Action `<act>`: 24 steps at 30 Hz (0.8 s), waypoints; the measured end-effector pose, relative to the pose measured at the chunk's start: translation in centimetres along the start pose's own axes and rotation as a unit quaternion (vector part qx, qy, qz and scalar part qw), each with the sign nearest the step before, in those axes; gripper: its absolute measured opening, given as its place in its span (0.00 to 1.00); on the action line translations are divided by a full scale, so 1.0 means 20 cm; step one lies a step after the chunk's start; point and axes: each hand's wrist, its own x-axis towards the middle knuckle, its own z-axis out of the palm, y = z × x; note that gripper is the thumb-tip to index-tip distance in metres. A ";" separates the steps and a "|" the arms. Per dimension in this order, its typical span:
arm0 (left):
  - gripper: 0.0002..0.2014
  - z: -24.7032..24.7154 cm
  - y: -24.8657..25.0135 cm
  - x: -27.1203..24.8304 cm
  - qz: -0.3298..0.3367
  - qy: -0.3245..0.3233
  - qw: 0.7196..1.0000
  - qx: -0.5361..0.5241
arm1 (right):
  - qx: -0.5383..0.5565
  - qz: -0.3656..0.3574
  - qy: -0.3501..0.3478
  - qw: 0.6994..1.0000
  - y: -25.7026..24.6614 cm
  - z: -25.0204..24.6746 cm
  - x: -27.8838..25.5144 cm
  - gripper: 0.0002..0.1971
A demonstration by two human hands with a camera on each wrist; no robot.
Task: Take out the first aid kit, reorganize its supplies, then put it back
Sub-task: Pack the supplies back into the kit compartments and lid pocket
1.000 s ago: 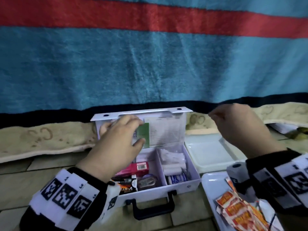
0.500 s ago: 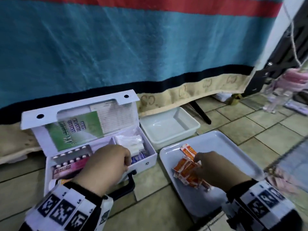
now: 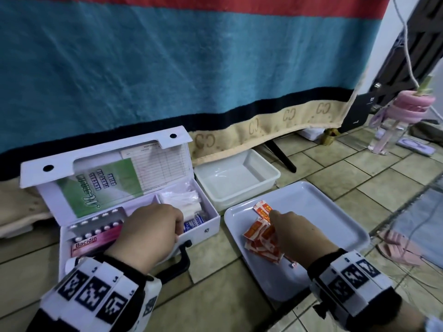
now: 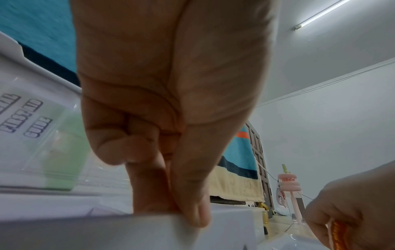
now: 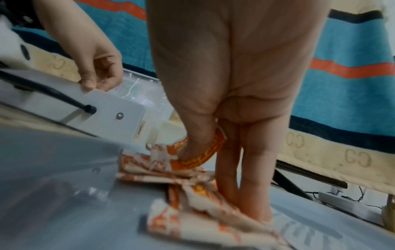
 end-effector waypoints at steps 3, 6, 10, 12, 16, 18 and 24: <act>0.08 0.00 0.00 -0.01 0.001 0.003 1.000 -0.004 | 0.019 -0.003 -0.017 1.000 0.04 -0.03 0.00 0.12; 0.08 0.01 0.00 -0.01 0.004 0.001 1.000 0.000 | 0.039 0.000 -0.006 0.999 0.06 -0.07 0.01 0.02; 0.07 0.02 -0.02 -0.01 0.006 0.011 1.000 -0.012 | 0.072 0.011 0.032 0.997 0.06 -0.15 0.01 0.11; 0.04 0.03 -0.04 -0.03 0.006 0.017 0.999 -0.031 | 0.117 0.000 0.058 0.991 0.02 -0.22 0.00 0.11; 0.10 0.01 -0.15 -0.09 -0.040 -0.004 0.997 -0.063 | 0.220 -0.059 0.095 0.969 -0.09 -0.31 0.00 0.11; 0.11 -0.02 -0.23 -0.13 -0.072 -0.006 0.994 -0.077 | 0.283 -0.097 0.098 0.949 -0.17 -0.33 0.03 0.05; 0.13 -0.05 -0.43 -0.25 -0.109 -0.039 0.989 -0.097 | 0.369 -0.225 0.072 0.899 -0.51 -0.35 0.18 0.09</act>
